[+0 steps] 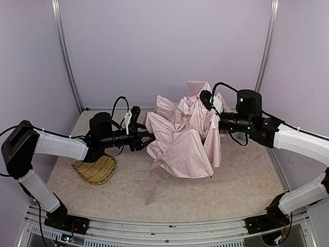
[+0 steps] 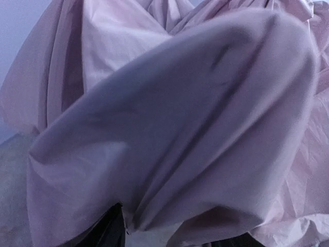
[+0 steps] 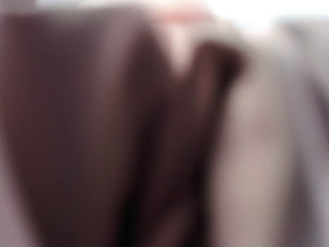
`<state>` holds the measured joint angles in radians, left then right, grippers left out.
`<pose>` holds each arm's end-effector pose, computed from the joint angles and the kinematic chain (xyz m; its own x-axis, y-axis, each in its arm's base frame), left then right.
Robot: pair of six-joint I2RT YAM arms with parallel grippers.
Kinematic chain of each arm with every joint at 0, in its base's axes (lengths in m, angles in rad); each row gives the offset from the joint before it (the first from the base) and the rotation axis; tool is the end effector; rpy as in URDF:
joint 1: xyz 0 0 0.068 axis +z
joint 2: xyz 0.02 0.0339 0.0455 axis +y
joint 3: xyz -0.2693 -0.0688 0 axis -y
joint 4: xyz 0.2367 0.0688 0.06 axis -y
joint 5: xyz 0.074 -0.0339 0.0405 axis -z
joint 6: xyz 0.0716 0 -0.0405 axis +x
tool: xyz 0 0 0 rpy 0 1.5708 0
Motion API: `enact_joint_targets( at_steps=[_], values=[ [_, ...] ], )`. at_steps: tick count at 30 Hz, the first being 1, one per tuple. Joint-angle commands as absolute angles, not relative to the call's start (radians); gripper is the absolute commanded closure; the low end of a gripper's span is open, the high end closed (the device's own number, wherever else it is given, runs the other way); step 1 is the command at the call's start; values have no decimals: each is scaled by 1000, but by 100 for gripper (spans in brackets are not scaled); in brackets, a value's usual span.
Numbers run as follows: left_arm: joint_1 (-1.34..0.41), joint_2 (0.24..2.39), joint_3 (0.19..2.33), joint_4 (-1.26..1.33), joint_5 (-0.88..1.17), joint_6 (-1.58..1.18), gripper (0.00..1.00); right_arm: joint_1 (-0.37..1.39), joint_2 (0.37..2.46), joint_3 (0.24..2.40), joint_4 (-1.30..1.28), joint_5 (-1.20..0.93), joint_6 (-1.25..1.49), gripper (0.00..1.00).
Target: Put away the umbrella
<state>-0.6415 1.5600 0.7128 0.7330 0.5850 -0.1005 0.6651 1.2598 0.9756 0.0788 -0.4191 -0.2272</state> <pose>0.2580 -0.2421 0.2299 -0.1850 0.0338 -0.9822 0.9245 0.3448 -0.1623 0.2323 0.2192 0.3327 0.0412 -0.2292 -0.9725 -0.8908 0.4324 -0.1396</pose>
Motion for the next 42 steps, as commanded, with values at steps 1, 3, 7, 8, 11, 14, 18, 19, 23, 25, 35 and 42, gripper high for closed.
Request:
enact_joint_targets(
  at_steps=[1,3,7,8,11,14,18,19,23,25,35,42],
  values=[
    [-647,1652,861,863,638,-158,57,708,1293,1027,56,-459,-209,81],
    [-682,1690,898,888,683,-160,72,733,1319,1034,48,-437,-216,81],
    [-759,1769,991,895,734,-147,83,785,1384,1072,63,-417,-223,74],
    [-776,1790,1016,900,749,-154,85,791,1403,1087,70,-412,-211,71],
    [-824,1849,1072,924,807,-182,88,795,1459,1140,82,-402,-170,54],
    [-850,1878,1083,963,832,-207,93,795,1496,1186,67,-381,-150,35],
    [-858,1899,1068,1086,853,-272,93,798,1520,1177,75,-430,-153,23],
    [-858,1899,1065,1106,854,-288,94,798,1526,1177,69,-437,-153,22],
    [-848,1879,1046,1157,839,-301,95,796,1545,1172,12,-436,-197,20],
    [-843,1865,1033,1175,839,-305,95,795,1559,1180,-40,-435,-226,19],
    [-841,1739,969,1150,804,-248,96,784,1572,1217,-129,-437,-273,57],
    [-799,1646,906,996,741,-145,86,717,1464,1175,-23,-568,-220,80]
  ],
)
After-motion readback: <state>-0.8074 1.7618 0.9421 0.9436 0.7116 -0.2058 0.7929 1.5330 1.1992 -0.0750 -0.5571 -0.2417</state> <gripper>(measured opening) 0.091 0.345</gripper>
